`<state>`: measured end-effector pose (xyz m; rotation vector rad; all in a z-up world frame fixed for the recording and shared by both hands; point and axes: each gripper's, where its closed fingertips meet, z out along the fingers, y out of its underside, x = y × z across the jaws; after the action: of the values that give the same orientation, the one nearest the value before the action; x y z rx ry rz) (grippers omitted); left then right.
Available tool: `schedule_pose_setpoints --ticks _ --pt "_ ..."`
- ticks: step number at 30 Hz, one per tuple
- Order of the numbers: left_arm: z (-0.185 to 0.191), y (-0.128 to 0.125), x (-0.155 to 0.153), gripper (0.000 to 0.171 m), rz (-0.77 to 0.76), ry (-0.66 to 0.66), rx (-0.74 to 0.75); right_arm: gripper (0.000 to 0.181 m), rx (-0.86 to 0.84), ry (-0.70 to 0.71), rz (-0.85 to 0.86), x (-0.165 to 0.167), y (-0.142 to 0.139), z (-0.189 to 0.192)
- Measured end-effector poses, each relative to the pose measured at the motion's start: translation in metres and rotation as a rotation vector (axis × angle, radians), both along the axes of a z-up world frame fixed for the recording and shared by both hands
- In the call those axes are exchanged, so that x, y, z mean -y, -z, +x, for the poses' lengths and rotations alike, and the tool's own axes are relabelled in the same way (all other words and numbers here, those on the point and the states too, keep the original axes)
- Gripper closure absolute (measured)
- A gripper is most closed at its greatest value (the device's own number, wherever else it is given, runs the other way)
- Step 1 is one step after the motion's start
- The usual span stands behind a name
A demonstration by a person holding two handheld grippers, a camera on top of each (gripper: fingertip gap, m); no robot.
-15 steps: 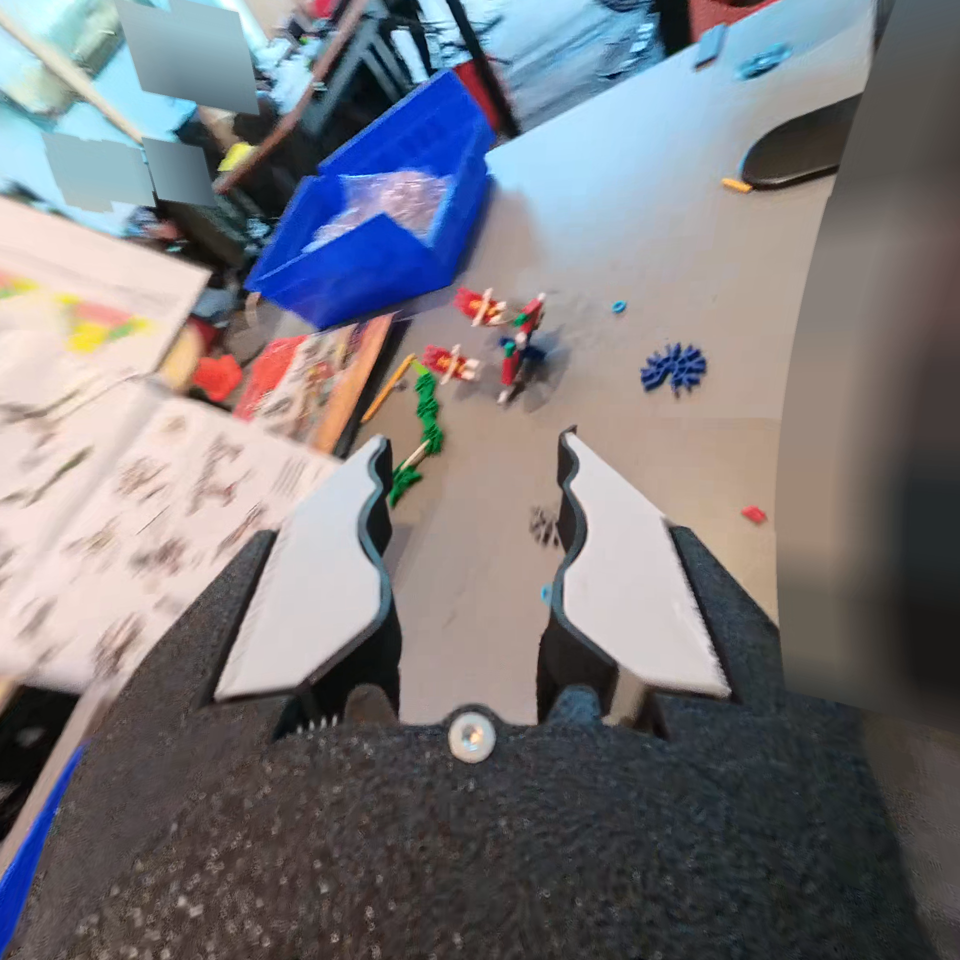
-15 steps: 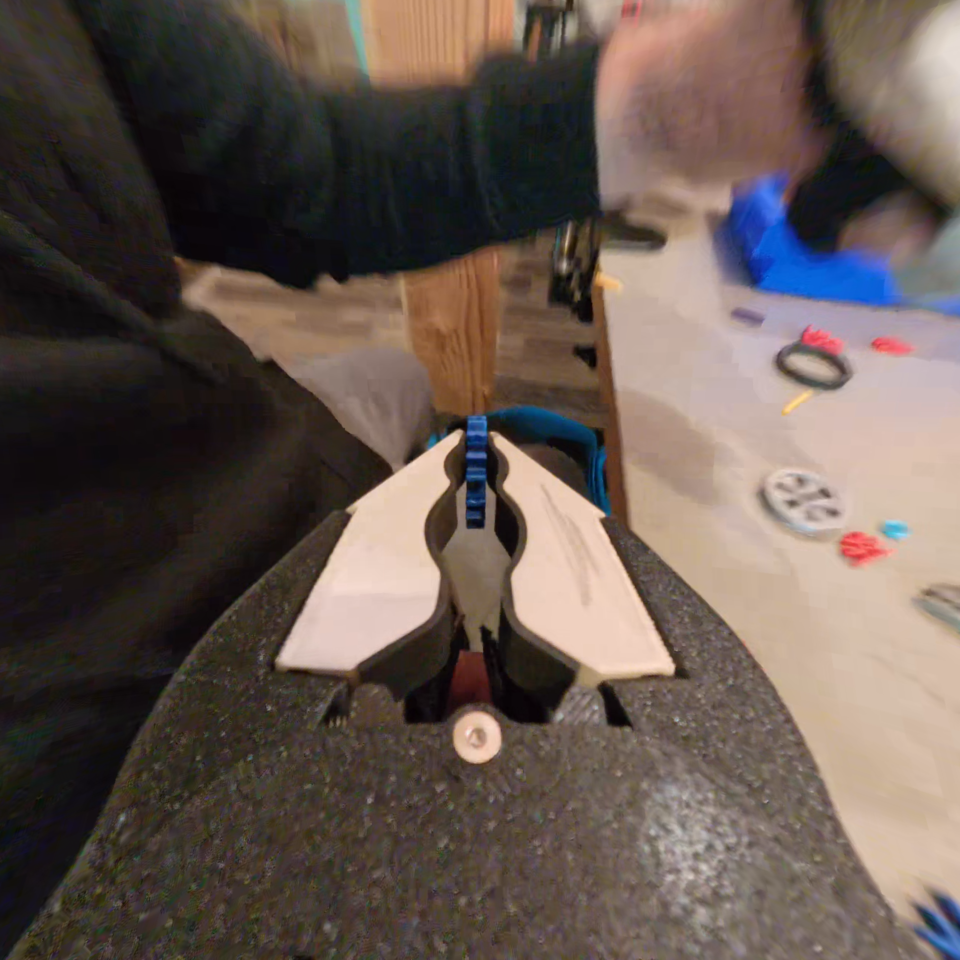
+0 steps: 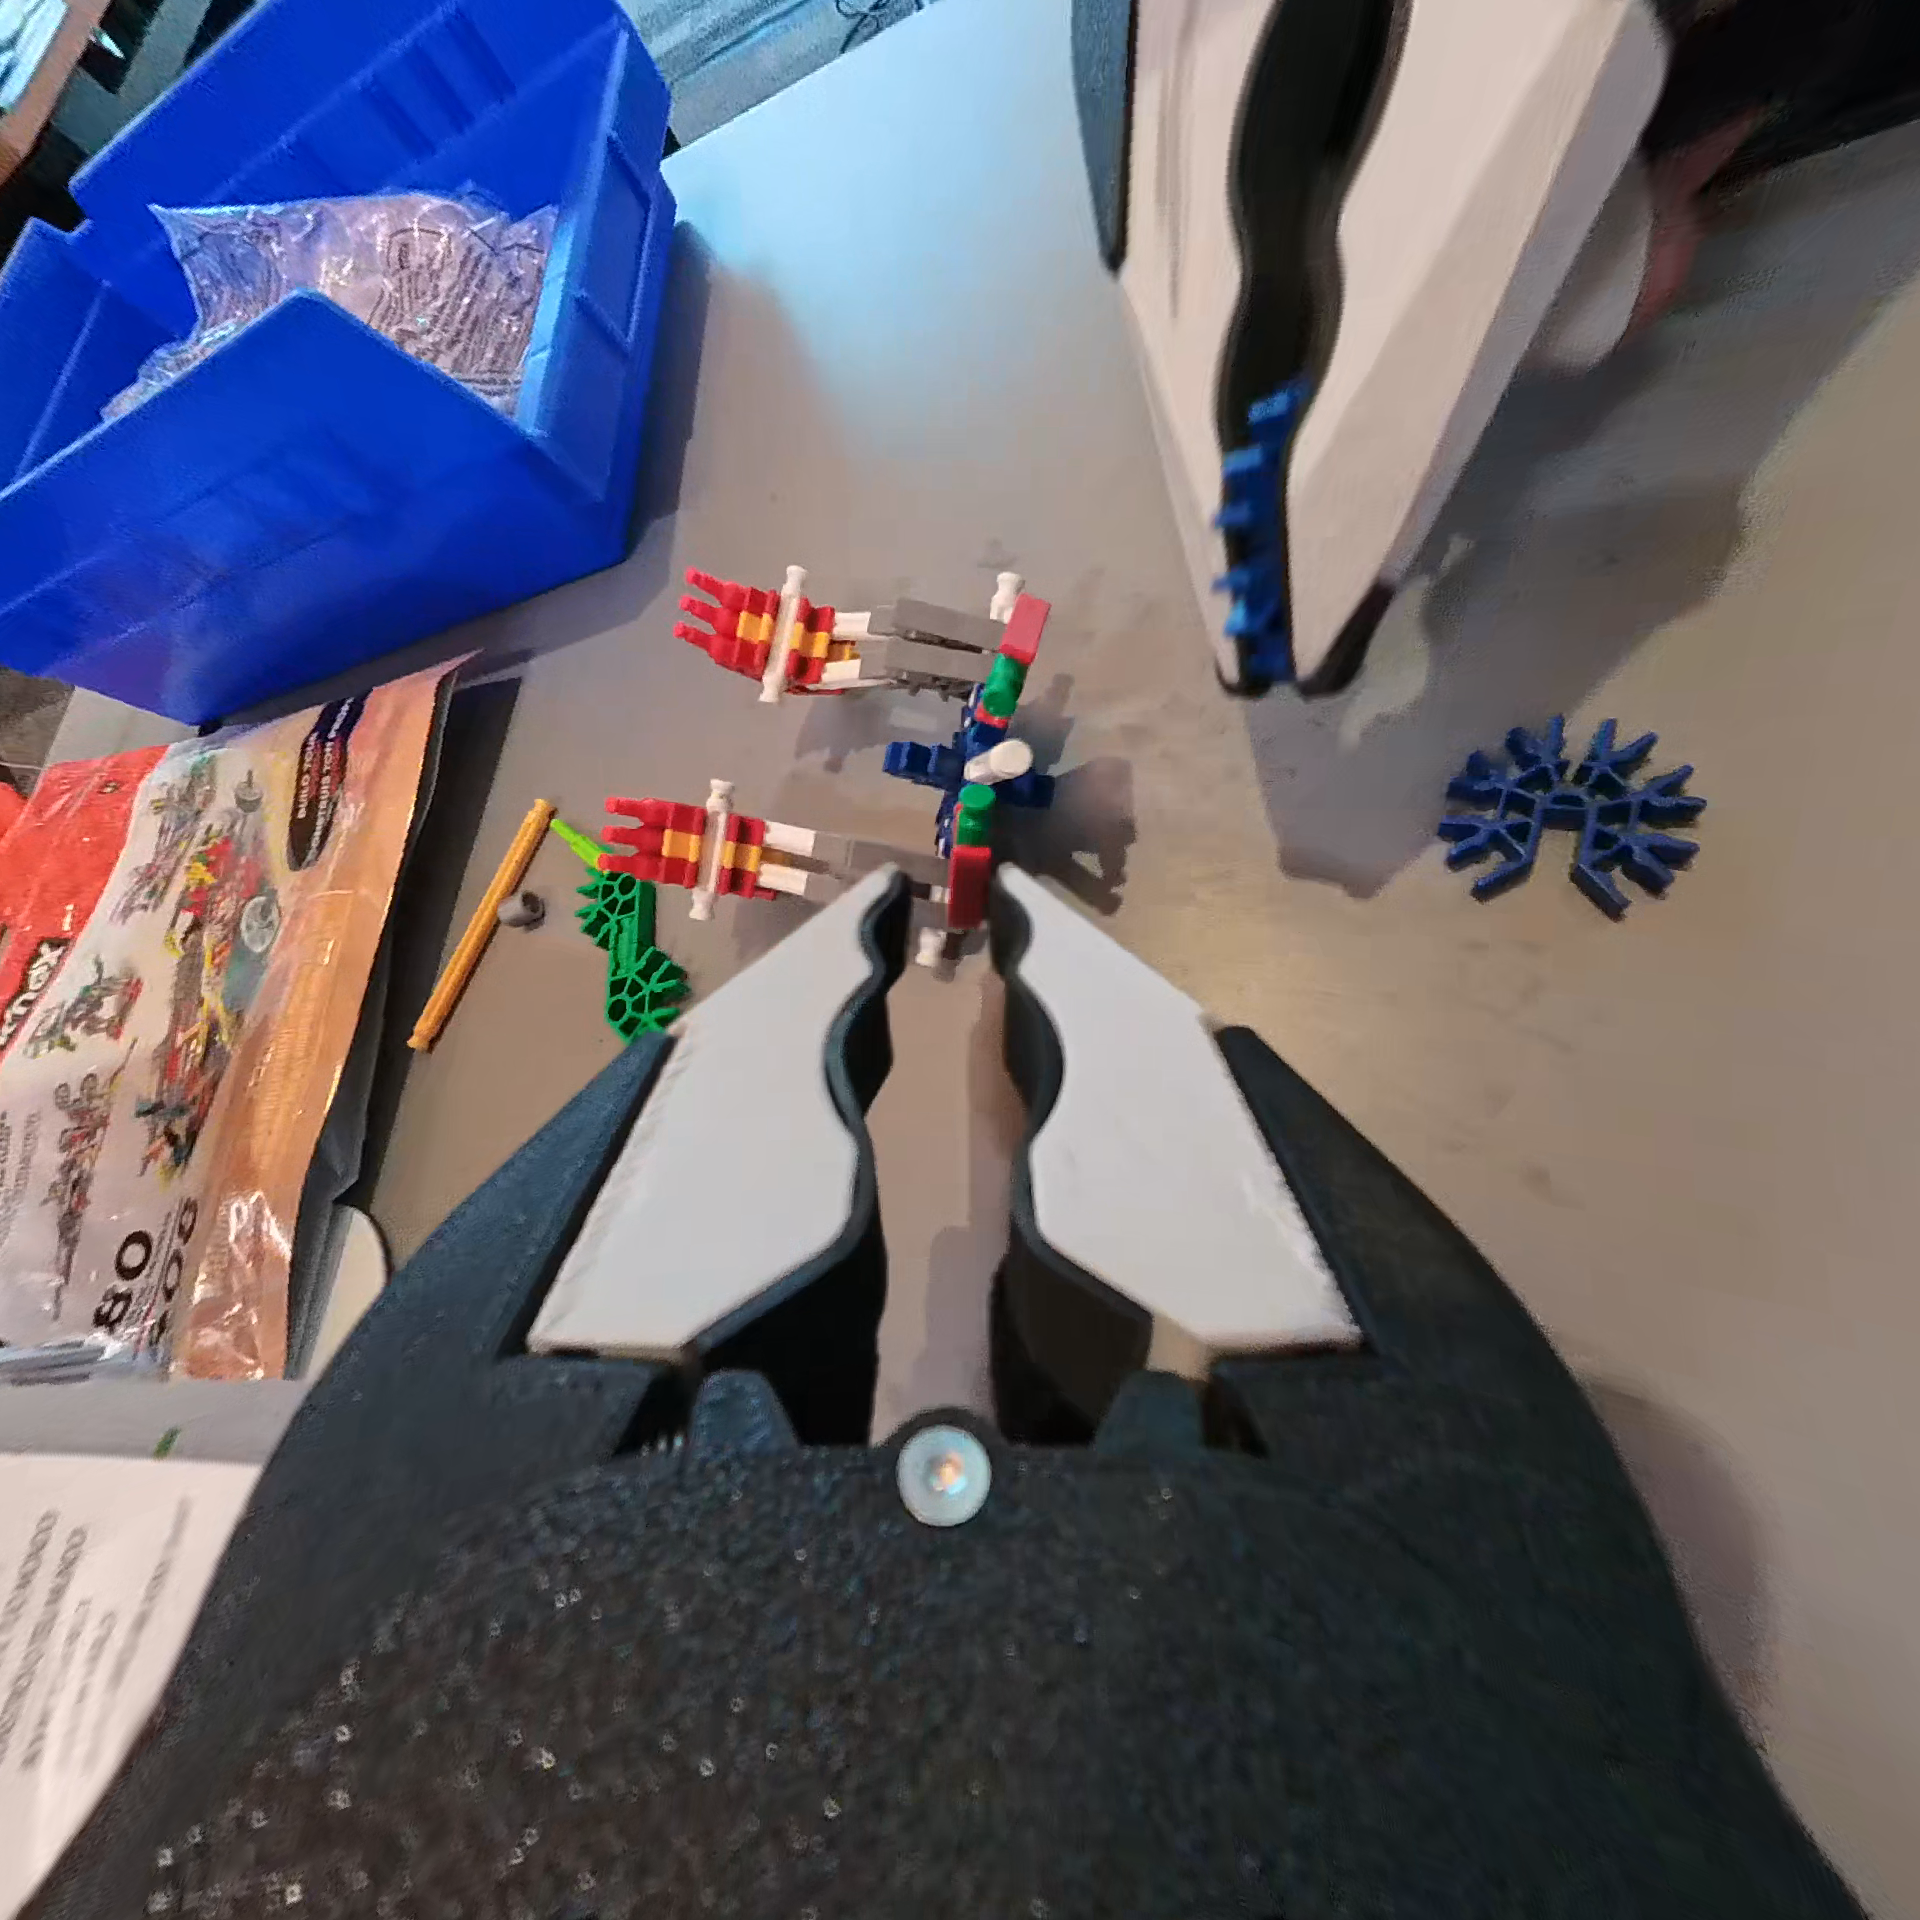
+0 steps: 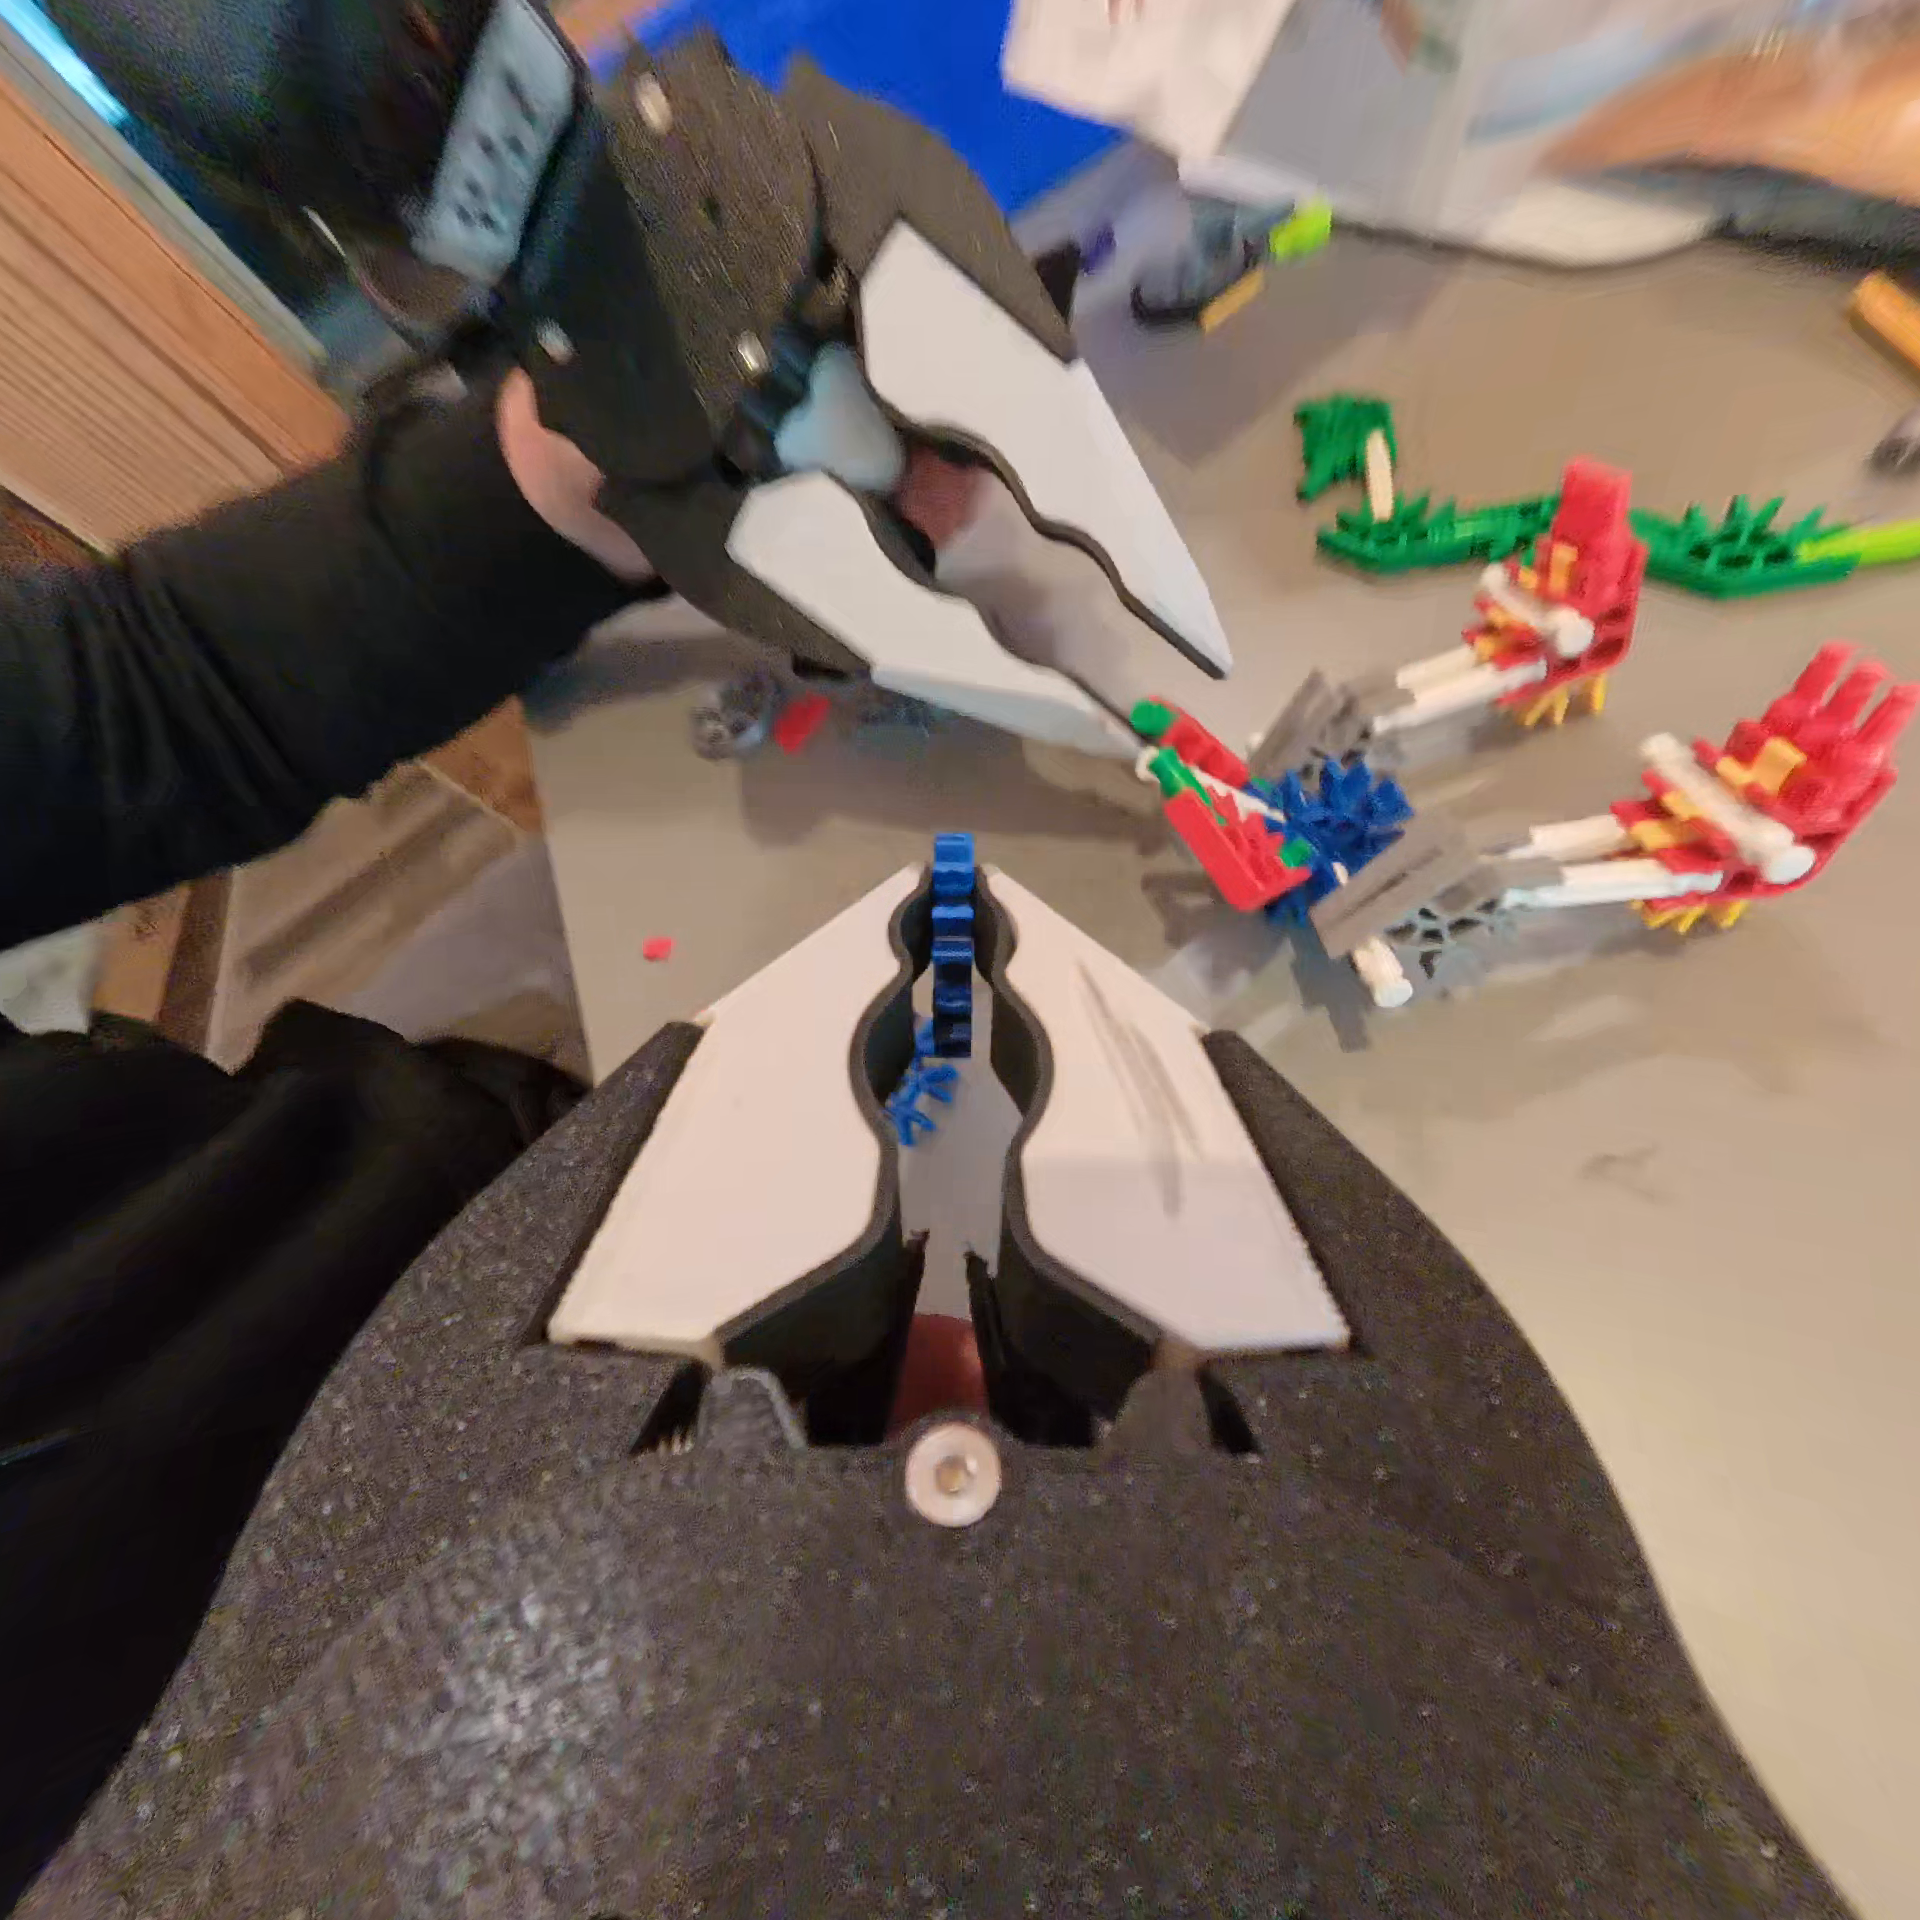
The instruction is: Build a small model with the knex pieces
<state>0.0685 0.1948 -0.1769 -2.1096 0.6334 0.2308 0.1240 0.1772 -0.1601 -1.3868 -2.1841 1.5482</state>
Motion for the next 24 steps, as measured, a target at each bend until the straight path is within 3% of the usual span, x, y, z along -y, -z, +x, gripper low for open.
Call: schedule_pose_setpoints --ticks 1,6,9,13,21,24 --pt "0.001 0.003 0.000 0.167 -0.004 0.009 0.011 0.176 0.033 -0.011 0.046 0.000 0.010 -0.001" --pt "-0.002 0.002 0.003 0.168 -0.016 -0.003 0.079 0.175 0.185 -0.125 0.136 0.009 0.047 -0.006" --pt "-0.013 -0.003 0.018 0.168 -0.081 -0.054 0.102 0.171 0.216 -0.170 0.179 0.014 0.048 -0.011" --pt "-0.022 -0.012 0.037 0.168 -0.114 -0.116 0.225 0.142 0.204 -0.190 0.203 0.013 0.037 -0.014" --pt "-0.033 -0.009 0.046 0.152 -0.111 -0.108 0.290 0.141 0.122 -0.164 0.346 -0.016 0.037 -0.009" --pt "-0.030 -0.010 0.050 0.149 -0.106 -0.082 0.305 0.134 0.083 -0.206 0.418 -0.005 0.044 -0.002"
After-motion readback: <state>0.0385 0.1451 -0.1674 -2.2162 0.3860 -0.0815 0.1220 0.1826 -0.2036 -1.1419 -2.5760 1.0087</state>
